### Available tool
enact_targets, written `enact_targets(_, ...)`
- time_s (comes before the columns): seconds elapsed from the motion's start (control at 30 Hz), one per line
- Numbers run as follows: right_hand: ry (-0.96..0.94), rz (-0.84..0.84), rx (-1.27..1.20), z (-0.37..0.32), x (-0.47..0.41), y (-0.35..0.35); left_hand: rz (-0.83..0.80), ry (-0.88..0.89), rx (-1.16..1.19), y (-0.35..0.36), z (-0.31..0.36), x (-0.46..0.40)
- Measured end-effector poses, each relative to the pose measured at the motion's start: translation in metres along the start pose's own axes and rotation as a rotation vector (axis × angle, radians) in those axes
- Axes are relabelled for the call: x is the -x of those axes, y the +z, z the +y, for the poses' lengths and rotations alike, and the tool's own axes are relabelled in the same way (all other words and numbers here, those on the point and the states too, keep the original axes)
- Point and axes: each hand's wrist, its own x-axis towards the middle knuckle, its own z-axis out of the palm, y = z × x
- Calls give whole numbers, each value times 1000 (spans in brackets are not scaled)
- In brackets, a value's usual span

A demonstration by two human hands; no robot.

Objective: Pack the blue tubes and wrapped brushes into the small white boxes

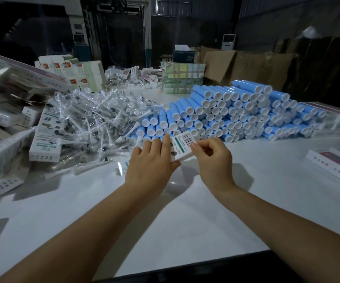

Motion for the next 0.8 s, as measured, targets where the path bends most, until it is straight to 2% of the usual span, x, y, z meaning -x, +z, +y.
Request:
enact_targets(0.4, 141, -100, -111, -2, -4, 4, 18, 2, -34, 5, -2, -3)
enact_targets(0.5, 155, -140, -169, -4, -5, 3, 58, -41, 96, -3, -5, -10)
enact_targets(0.57, 98, -163, -171, -6, -2, 2, 192, -139, 358, -13, -13, -16)
enact_targets(0.67, -8, -261, -104, -8, 5, 3, 404, -369, 1086, -28, -26, -20)
enact_targets(0.73, -28, -382, -59, -7, 9, 7, 374, -615, 1616, -33, -31, -21)
enact_targets(0.8, -8, -520, -23, -5, 13, 13, 220, -836, 2090, -34, -32, -23)
